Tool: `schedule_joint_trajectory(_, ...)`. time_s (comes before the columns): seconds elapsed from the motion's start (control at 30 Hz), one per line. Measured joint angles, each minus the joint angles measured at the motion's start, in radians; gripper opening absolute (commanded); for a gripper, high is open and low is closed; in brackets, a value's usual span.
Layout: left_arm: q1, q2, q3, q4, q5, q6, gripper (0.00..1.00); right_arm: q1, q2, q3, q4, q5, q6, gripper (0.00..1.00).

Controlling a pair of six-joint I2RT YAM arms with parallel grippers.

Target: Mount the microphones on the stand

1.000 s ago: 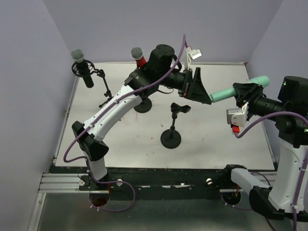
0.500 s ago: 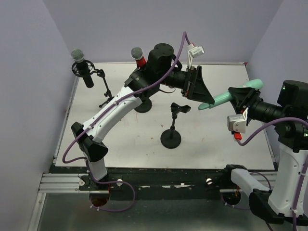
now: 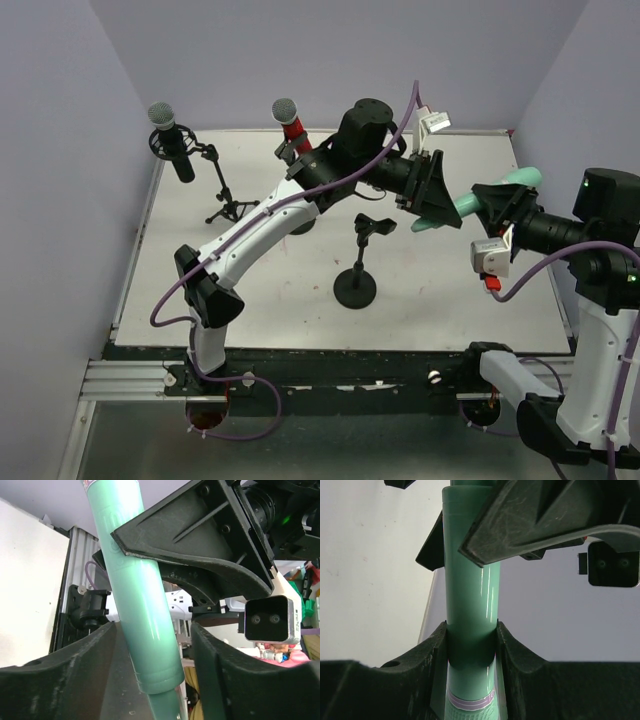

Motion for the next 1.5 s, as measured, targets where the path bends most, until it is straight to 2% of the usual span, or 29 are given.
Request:
schedule_joint_trajectory(0.07, -0.003, 0.003, 0.011, -0.027, -0.012, 0.014, 0.49, 0.0, -0.002, -0.003, 0.0, -0.003, 0.0, 0.08)
schedule_joint_trajectory(0.13, -0.004, 0.003, 0.023, -0.044, -0.023, 0.025, 0.31, 0.0, -0.005, -0.01, 0.0, -0.007, 0.0, 0.08)
schedule_joint_trajectory(0.2, -0.004, 0.003, 0.032, -0.077, -0.045, 0.021, 0.04, 0.0, -0.009, -0.011, 0.005, -0.009, -0.008, 0.11)
schedule_joint_trajectory(0.23, -0.002, 0.004, 0.034, -0.087, -0.047, 0.019, 0.0, 0.0, -0.013, -0.012, 0.006, -0.007, -0.015, 0.13)
schedule_joint_trajectory(0.3, 0.002, 0.006, 0.036, -0.093, -0.045, 0.025, 0.0, 0.0, -0.02, -0.018, 0.005, -0.006, -0.018, 0.24)
schedule_joint_trajectory(0.47, -0.002, 0.006, 0.037, -0.098, -0.046, 0.035, 0.0, -0.001, -0.025, -0.022, 0.003, -0.01, -0.018, 0.67)
schedule_joint_trajectory(0.6, -0.003, -0.048, -0.097, 0.039, -0.052, 0.034, 0.0, 0.0, -0.028, -0.022, 0.003, -0.05, 0.006, 0.83)
schedule_joint_trajectory(0.73, -0.003, -0.116, -0.236, 0.131, -0.064, 0.016, 0.0, 0.0, -0.06, -0.038, 0.036, -0.092, 0.13, 0.98)
schedule_joint_trajectory(1.03, 0.03, -0.317, -0.426, 0.33, -0.186, -0.009, 0.0, 0.0, -0.157, -0.041, 0.136, -0.209, 0.489, 0.99)
schedule_joint_trajectory(1.13, 0.035, -0.386, -0.475, 0.367, -0.279, 0.029, 0.0, 0.0, -0.164, -0.032, 0.203, -0.246, 0.699, 0.99)
schedule_joint_trajectory(1.2, 0.034, -0.427, -0.516, 0.391, -0.333, 0.067, 0.0, 0.0, -0.185, -0.083, 0.335, -0.258, 0.914, 0.99)
schedule_joint_trajectory(1.4, 0.015, -0.622, -0.824, 0.599, -0.589, 0.196, 0.0, 0.0, -0.24, -0.376, 0.879, -0.219, 1.747, 0.98)
schedule_joint_trajectory(1.5, 0.001, -0.648, -0.9, 0.677, -0.691, 0.238, 0.0, 0.0, -0.168, -0.406, 1.094, -0.199, 2.142, 0.93)
